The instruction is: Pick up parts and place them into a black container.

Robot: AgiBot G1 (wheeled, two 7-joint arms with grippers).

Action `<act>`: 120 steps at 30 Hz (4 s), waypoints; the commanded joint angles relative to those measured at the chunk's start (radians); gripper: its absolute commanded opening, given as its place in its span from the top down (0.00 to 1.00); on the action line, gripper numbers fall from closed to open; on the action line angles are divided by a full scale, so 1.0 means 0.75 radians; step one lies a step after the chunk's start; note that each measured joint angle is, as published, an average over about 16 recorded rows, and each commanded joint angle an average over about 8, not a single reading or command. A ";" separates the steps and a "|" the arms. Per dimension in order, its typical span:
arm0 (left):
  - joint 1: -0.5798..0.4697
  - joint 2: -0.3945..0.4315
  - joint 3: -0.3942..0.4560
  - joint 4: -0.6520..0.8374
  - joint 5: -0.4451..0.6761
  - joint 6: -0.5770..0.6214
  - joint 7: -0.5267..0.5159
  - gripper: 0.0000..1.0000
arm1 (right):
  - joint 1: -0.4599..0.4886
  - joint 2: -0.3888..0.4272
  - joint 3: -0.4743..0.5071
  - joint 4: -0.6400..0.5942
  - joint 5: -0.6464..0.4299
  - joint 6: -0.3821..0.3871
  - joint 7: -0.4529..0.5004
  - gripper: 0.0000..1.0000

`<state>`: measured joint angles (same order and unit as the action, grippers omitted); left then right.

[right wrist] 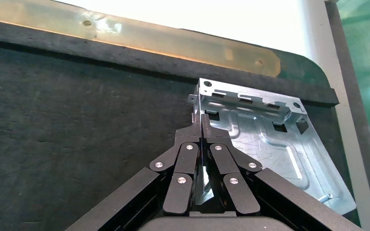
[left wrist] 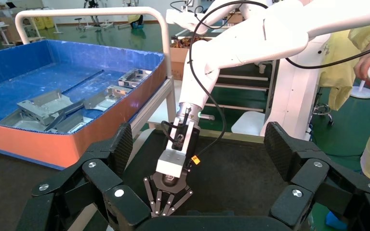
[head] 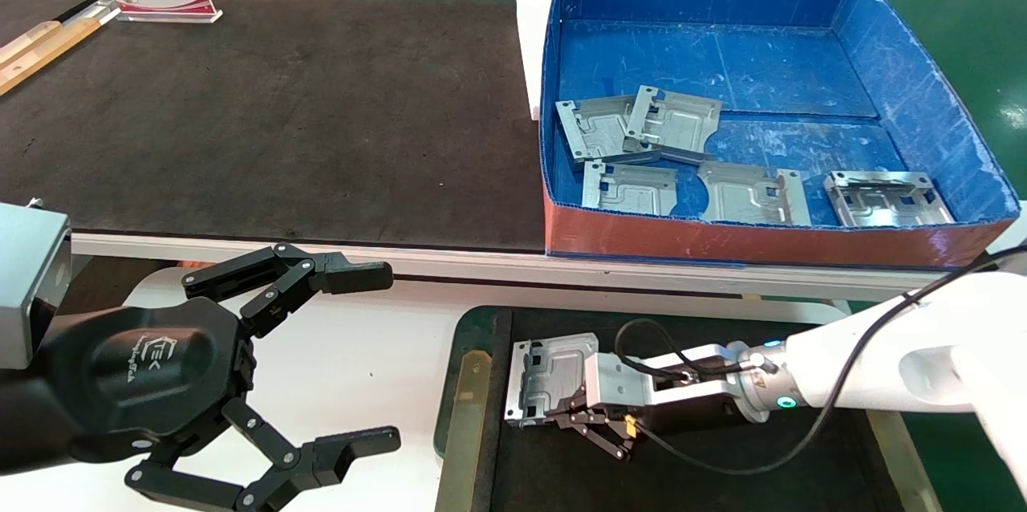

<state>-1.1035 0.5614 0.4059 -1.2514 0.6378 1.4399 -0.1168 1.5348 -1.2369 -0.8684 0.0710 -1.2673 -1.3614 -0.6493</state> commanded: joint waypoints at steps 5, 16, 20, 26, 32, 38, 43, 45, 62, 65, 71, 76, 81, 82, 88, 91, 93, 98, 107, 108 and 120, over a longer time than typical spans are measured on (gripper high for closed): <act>0.000 0.000 0.000 0.000 0.000 0.000 0.000 0.00 | 0.008 -0.018 0.003 -0.034 0.003 0.022 -0.025 1.00; 0.000 0.000 0.000 0.000 0.000 0.000 0.000 0.00 | 0.013 -0.039 0.004 -0.069 0.004 0.062 -0.050 0.98; 0.000 0.000 0.000 0.000 0.000 0.000 0.000 0.00 | 0.015 -0.045 0.004 -0.078 0.003 0.073 -0.050 0.81; 0.000 0.000 0.000 0.000 0.000 0.000 0.000 0.00 | 0.015 -0.051 -0.001 -0.087 -0.003 0.093 -0.050 0.32; 0.000 0.000 0.000 0.000 0.000 0.000 0.000 0.00 | 0.015 -0.054 -0.005 -0.095 -0.010 0.107 -0.042 0.00; 0.000 0.000 0.000 0.000 0.000 0.000 0.000 0.00 | 0.019 -0.053 -0.006 -0.094 -0.011 0.100 -0.039 0.00; 0.000 0.000 0.000 0.000 0.000 0.000 0.000 0.00 | 0.030 -0.047 -0.003 -0.089 -0.007 0.058 -0.033 0.00; 0.000 0.000 0.000 0.000 0.000 0.000 0.000 0.00 | 0.038 -0.042 -0.002 -0.085 -0.004 0.027 -0.030 0.00; 0.000 0.000 0.000 0.000 0.000 0.000 0.000 0.00 | 0.102 0.094 0.033 0.102 0.104 -0.320 -0.055 0.00; 0.000 0.000 0.000 0.000 0.000 0.000 0.000 0.00 | 0.100 0.143 0.039 0.199 0.174 -0.324 -0.003 0.00; 0.000 0.000 0.000 0.000 0.000 0.000 0.000 0.00 | 0.094 0.276 0.034 0.453 0.372 -0.322 0.155 0.00; 0.000 0.000 0.000 0.000 0.000 0.000 0.000 0.00 | 0.113 0.377 0.036 0.594 0.567 -0.314 0.307 0.00; 0.000 0.000 0.000 0.000 0.000 0.000 0.000 0.00 | 0.136 0.430 0.055 0.621 0.718 -0.310 0.426 0.00; 0.000 0.000 0.000 0.000 0.000 0.000 0.000 0.00 | 0.139 0.436 0.059 0.620 0.739 -0.309 0.439 0.00; 0.000 0.000 0.000 0.000 -0.001 0.000 0.000 0.00 | 0.142 0.442 0.065 0.612 0.766 -0.308 0.448 0.00; 0.000 0.000 0.000 0.000 -0.001 0.000 0.000 0.00 | 0.138 0.438 0.064 0.614 0.748 -0.307 0.441 0.00; 0.000 0.000 0.000 0.000 -0.001 0.000 0.000 0.00 | 0.130 0.439 0.068 0.622 0.741 -0.306 0.443 0.00; 0.000 0.000 0.000 0.000 -0.001 0.000 0.000 0.00 | 0.089 0.461 0.108 0.679 0.740 -0.299 0.480 0.00; 0.000 0.000 0.000 0.000 -0.001 0.000 0.000 0.00 | -0.024 0.521 0.217 0.829 0.736 -0.280 0.581 0.00; 0.000 0.000 0.000 0.000 -0.001 0.000 0.000 0.00 | -0.037 0.528 0.229 0.846 0.735 -0.277 0.593 0.00; 0.000 0.000 0.000 0.000 -0.001 0.000 0.000 0.00 | -0.187 0.608 0.374 1.047 0.730 -0.252 0.729 0.00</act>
<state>-1.1034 0.5611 0.4062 -1.2511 0.6373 1.4397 -0.1165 1.3946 -0.7812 -0.5880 0.8565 -0.7197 -1.5503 -0.1023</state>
